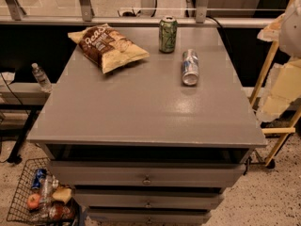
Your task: Place redbull can upright
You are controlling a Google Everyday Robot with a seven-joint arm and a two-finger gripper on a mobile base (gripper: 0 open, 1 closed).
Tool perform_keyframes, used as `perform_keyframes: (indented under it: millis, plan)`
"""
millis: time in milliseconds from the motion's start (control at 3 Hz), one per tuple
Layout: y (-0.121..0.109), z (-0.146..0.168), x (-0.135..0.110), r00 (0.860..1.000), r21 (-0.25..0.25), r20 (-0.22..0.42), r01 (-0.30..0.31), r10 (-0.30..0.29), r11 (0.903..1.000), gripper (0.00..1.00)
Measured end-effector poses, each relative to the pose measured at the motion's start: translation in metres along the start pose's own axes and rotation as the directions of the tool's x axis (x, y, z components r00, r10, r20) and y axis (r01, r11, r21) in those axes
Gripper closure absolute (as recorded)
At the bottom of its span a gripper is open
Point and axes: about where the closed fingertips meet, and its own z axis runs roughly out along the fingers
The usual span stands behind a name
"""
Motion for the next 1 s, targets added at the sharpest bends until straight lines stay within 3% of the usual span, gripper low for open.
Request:
perform_keyframes:
  millis: [333,667,1000]
  plan:
    - [0.000,0.000,0.000,1.000,0.000,0.000,0.000,0.000,1.0000,0.00]
    - [-0.024,0.009,-0.015,0.997,0.003,0.030,-0.067,0.067,0.9978,0.00]
    - [-0.064,0.026,-0.035,0.980,0.023,0.044,-0.193,0.192,0.9809,0.00]
